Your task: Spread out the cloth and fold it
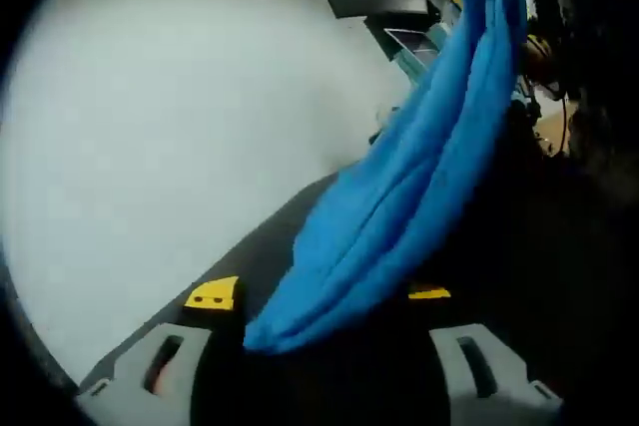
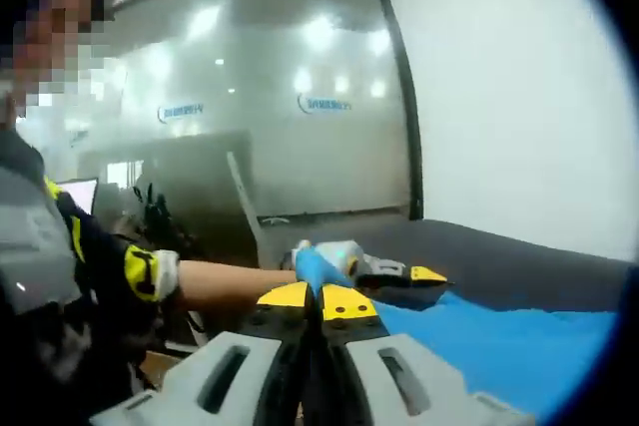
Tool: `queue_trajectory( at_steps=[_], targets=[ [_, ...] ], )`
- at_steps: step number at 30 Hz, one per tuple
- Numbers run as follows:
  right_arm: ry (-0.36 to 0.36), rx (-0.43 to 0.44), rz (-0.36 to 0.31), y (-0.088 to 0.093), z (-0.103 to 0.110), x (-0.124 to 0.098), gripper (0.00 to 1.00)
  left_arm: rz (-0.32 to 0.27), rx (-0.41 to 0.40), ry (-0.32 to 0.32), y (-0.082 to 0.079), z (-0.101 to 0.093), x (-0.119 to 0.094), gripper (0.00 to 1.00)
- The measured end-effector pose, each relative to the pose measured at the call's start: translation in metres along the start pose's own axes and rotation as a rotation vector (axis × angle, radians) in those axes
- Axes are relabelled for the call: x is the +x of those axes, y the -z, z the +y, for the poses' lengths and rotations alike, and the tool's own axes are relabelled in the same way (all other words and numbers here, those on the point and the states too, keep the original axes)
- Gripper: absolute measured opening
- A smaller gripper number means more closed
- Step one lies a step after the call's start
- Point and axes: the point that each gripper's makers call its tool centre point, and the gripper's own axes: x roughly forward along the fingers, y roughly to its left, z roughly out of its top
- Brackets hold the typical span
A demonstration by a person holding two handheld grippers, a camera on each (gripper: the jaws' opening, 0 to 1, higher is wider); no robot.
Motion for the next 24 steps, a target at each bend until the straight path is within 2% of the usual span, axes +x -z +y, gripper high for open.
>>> queue_trajectory(
  at_steps=[5,8,9,10,11,13,14,17,21,24],
  targets=[
    [0.008,0.023,-0.059,-0.029,0.002,-0.042,0.0,0.022,0.035,0.045,0.001,-0.011,0.016,0.34],
    [0.048,-0.005,-0.095,-0.044,-0.003,-0.065,0.0,0.033,0.056,0.068,0.0,-0.019,0.016,0.22],
    [0.067,-0.007,-0.108,-0.049,-0.006,-0.072,0.0,0.034,0.057,0.071,-0.003,-0.02,0.015,0.14],
    [0.088,-0.017,-0.121,-0.055,-0.01,-0.078,0.0,0.025,0.046,0.101,-0.009,-0.027,0.013,0.1],
    [0.119,-0.02,-0.138,-0.061,-0.014,-0.084,0.0,0.01,0.021,0.1,-0.018,-0.029,0.012,0.04],
    [0.161,-0.045,-0.159,-0.072,-0.019,-0.098,0.0,-0.04,0.004,0.086,-0.04,-0.027,0.008,0.01],
    [0.184,-0.072,-0.174,-0.08,-0.021,-0.106,0.0,-0.075,-0.029,0.079,-0.052,-0.024,0.006,0.01],
    [0.236,-0.122,-0.212,-0.103,-0.028,-0.13,0.0,-0.129,-0.209,0.105,-0.078,-0.009,0.003,0.0],
    [0.302,-0.154,-0.215,-0.115,-0.042,-0.153,0.0,-0.178,-0.216,0.065,-0.111,0.022,0.005,0.0],
    [0.341,-0.135,-0.216,-0.12,-0.051,-0.172,0.0,-0.22,-0.169,-0.047,-0.143,0.051,0.006,0.0]
  ],
)
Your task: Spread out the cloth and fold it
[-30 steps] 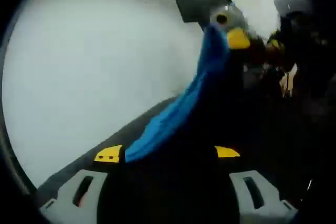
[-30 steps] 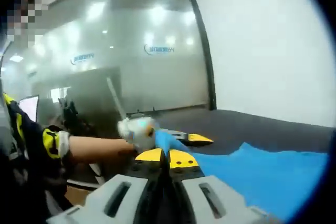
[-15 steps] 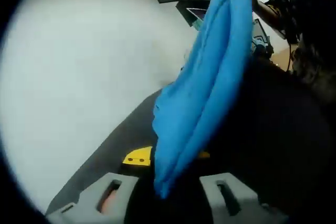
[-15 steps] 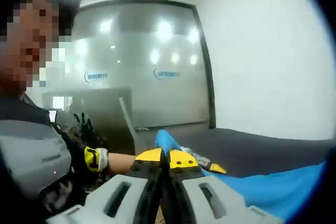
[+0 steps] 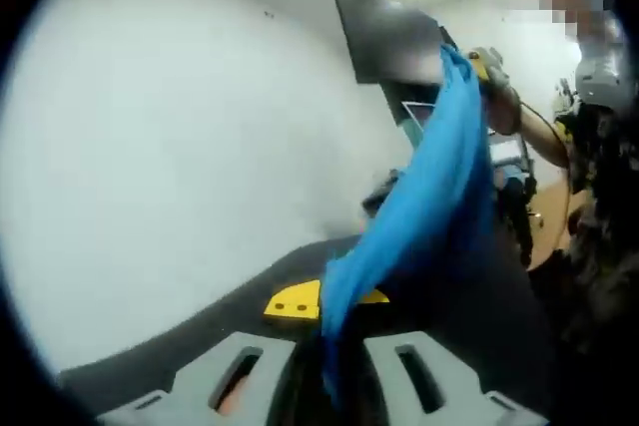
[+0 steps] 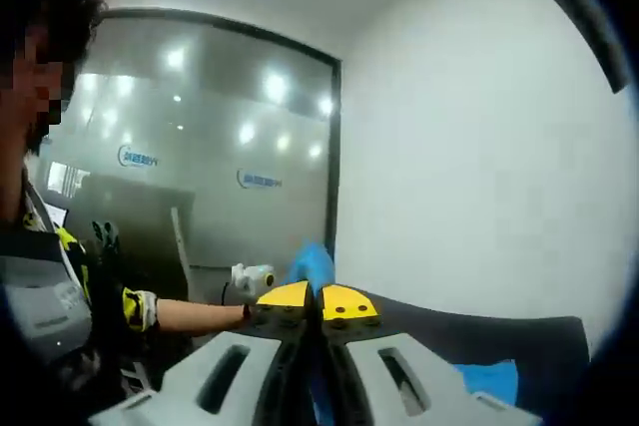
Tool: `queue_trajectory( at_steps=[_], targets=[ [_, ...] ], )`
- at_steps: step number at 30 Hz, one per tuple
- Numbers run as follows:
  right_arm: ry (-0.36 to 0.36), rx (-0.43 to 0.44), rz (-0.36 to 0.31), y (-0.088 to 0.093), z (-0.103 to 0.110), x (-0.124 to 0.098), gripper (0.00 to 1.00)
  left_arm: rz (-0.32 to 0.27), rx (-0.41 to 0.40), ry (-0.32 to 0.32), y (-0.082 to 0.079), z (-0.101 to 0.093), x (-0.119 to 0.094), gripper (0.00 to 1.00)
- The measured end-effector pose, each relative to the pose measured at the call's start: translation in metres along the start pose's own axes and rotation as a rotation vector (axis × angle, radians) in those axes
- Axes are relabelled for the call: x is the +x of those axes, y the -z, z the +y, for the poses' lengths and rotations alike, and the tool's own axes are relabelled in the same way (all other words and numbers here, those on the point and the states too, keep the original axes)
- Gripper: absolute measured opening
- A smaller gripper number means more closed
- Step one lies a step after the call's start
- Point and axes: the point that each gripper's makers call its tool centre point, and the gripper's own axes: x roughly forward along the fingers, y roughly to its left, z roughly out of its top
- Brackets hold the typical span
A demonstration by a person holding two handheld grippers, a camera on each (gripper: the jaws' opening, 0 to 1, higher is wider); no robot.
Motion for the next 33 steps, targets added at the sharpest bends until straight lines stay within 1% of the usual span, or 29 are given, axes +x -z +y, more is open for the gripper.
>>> queue_trajectory(
  at_steps=[1,2,3,4,5,6,7,9,10,11,13,14,16,19,21,24,28,30,32,33],
  targets=[
    [0.008,-0.005,0.003,-0.003,-0.002,-0.004,0.0,-0.016,0.002,-0.017,-0.01,0.004,0.001,0.0],
    [0.014,-0.016,0.005,-0.005,-0.004,-0.006,0.0,-0.017,-0.008,-0.027,-0.017,0.007,0.002,0.0],
    [0.025,-0.044,0.007,-0.012,-0.008,-0.009,0.0,-0.016,-0.009,-0.033,-0.025,0.009,0.003,0.0],
    [0.03,-0.054,0.005,-0.018,-0.008,-0.009,0.0,-0.023,-0.006,-0.048,-0.033,0.01,0.003,0.0],
    [0.032,-0.061,0.001,-0.023,-0.008,-0.009,0.0,-0.031,0.009,-0.068,-0.042,0.013,0.002,0.0],
    [0.035,-0.076,-0.009,-0.033,-0.008,-0.008,0.0,-0.037,0.016,-0.082,-0.051,0.014,0.002,0.0],
    [0.038,-0.085,-0.012,-0.039,-0.008,-0.008,0.0,-0.046,0.032,-0.094,-0.06,0.016,0.002,0.0],
    [0.06,-0.137,-0.01,-0.052,-0.009,-0.01,0.0,-0.051,0.068,-0.128,-0.075,0.019,0.001,0.0],
    [0.085,-0.157,-0.009,-0.058,-0.012,-0.013,0.0,-0.067,0.074,-0.128,-0.083,0.018,0.002,0.0],
    [0.098,-0.168,-0.006,-0.063,-0.013,-0.016,0.0,-0.07,0.071,-0.126,-0.089,0.017,0.003,0.0],
    [0.113,-0.189,0.001,-0.068,-0.013,-0.024,0.0,-0.098,0.073,-0.133,-0.101,0.015,0.009,0.0],
    [0.127,-0.191,0.001,-0.07,-0.015,-0.028,0.0,-0.102,0.072,-0.128,-0.105,0.012,0.012,0.0],
    [0.137,-0.203,0.005,-0.073,-0.016,-0.036,0.0,-0.114,0.064,-0.123,-0.111,0.009,0.02,0.0],
    [0.152,-0.205,0.005,-0.074,-0.024,-0.043,0.0,-0.112,0.07,-0.125,-0.116,0.005,0.026,0.0],
    [0.171,-0.176,0.003,-0.072,-0.034,-0.045,0.0,-0.101,0.088,-0.131,-0.117,0.004,0.026,0.0],
    [0.173,-0.155,0.004,-0.067,-0.046,-0.045,0.0,-0.079,0.096,-0.135,-0.117,0.003,0.026,0.0],
    [0.138,-0.092,0.005,-0.056,-0.059,-0.041,0.0,-0.047,0.095,-0.15,-0.115,0.005,0.021,0.0],
    [0.118,-0.07,0.013,-0.052,-0.065,-0.035,0.0,-0.028,0.1,-0.158,-0.113,0.007,0.017,0.0],
    [0.101,-0.057,0.017,-0.052,-0.069,-0.028,0.0,-0.01,0.108,-0.172,-0.112,0.012,0.01,0.0],
    [0.084,-0.064,0.019,-0.055,-0.071,-0.021,0.0,0.002,0.115,-0.181,-0.114,0.016,0.007,0.0]
  ],
)
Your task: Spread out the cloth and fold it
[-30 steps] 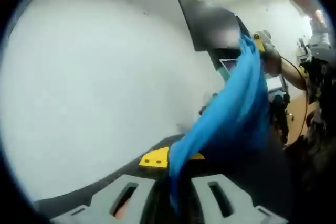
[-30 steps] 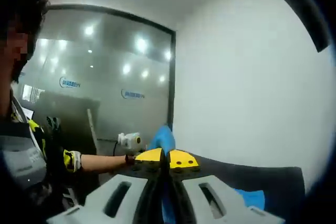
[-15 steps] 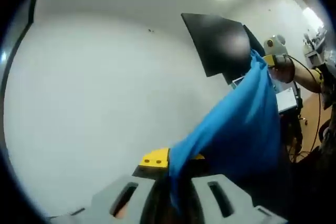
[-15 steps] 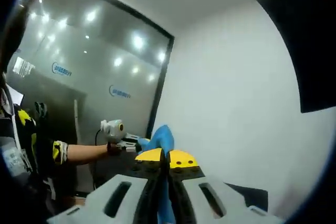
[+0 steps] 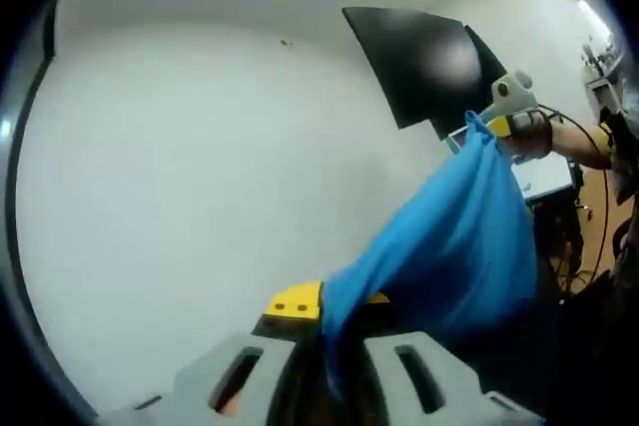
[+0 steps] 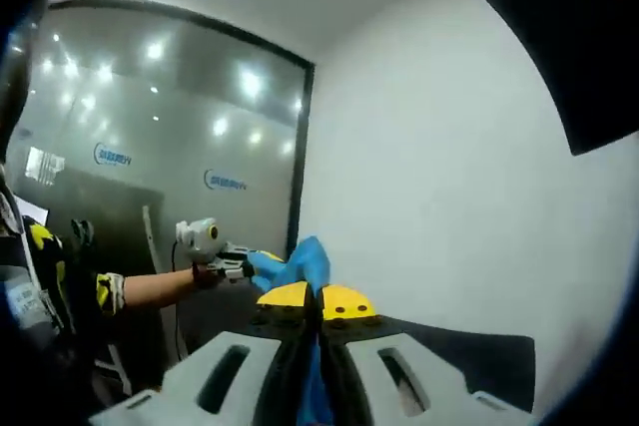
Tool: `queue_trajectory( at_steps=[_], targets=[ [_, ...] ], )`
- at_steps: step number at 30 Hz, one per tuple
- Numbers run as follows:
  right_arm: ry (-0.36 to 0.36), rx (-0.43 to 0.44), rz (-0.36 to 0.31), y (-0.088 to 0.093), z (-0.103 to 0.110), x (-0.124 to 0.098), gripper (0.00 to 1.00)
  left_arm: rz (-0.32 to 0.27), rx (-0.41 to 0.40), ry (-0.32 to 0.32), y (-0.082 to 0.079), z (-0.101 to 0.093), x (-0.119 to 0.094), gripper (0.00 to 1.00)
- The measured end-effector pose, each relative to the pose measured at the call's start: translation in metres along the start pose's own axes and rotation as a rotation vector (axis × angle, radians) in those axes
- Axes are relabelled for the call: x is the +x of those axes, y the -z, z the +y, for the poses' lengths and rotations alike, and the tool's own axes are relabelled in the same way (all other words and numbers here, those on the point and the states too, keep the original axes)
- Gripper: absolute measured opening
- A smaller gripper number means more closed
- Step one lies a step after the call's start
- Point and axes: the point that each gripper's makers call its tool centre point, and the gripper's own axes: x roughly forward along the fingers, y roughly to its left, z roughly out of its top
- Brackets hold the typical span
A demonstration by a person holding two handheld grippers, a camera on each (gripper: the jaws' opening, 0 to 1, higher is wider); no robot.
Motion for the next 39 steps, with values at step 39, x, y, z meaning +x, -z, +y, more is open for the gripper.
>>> queue_trajectory(
  at_steps=[39],
  targets=[
    [-0.076,-0.206,-0.33,-0.166,-0.09,0.1,0.0,0.065,0.205,-0.153,-0.147,0.099,0.02,0.0]
  ],
)
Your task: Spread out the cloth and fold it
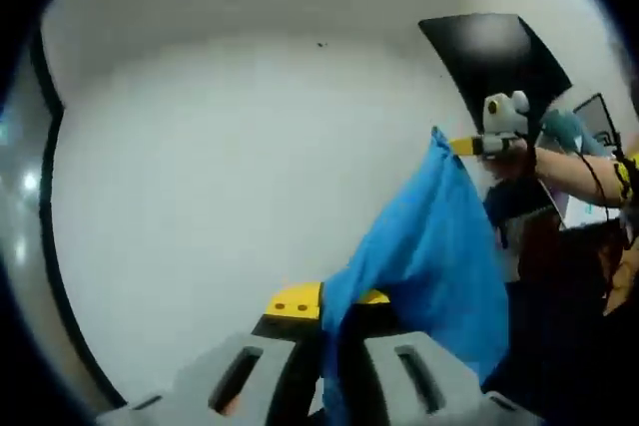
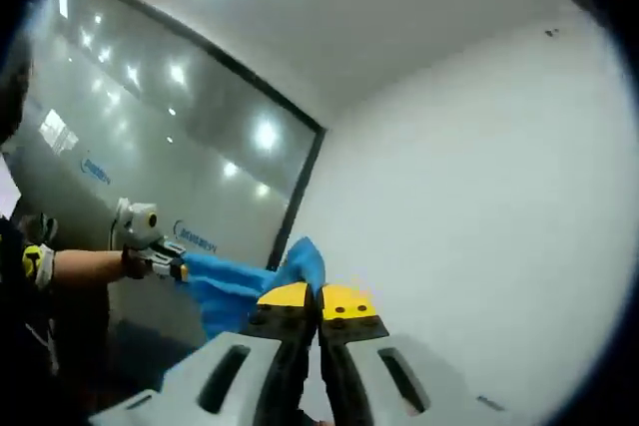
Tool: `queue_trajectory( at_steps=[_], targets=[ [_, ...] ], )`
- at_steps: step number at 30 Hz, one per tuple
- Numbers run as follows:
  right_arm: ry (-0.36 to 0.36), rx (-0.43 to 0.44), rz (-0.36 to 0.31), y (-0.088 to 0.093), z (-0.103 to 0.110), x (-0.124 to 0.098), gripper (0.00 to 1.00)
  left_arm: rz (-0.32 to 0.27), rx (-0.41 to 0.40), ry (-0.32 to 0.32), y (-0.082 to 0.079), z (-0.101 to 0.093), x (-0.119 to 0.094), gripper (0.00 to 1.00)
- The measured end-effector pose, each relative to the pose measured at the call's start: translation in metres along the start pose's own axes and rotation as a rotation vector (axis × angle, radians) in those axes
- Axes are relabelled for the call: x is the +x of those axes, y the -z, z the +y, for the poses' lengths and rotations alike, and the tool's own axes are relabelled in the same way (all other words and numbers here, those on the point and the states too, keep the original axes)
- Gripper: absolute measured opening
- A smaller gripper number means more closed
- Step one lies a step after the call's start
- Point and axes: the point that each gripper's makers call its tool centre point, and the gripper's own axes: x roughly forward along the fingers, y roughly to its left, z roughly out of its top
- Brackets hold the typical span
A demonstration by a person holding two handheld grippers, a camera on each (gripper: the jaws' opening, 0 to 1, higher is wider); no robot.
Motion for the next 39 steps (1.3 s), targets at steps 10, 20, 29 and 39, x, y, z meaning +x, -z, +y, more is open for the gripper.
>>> queue_trajectory(
  at_steps=[10,20,29,39],
  targets=[
    [-0.166,0.349,0.431,0.241,0.22,-0.236,0.0,0.354,-0.092,0.339,0.249,-0.264,-0.154,0.0],
    [-0.146,0.323,0.614,0.273,0.261,-0.308,0.0,0.347,-0.027,0.42,0.271,-0.317,-0.185,0.01],
    [-0.143,0.169,0.647,0.277,0.268,-0.316,0.0,0.315,0.07,0.393,0.272,-0.304,-0.195,0.02],
    [0.039,0.175,0.521,0.246,0.24,-0.301,0.0,0.244,-0.016,0.318,0.236,-0.284,-0.184,0.0]
  ],
)
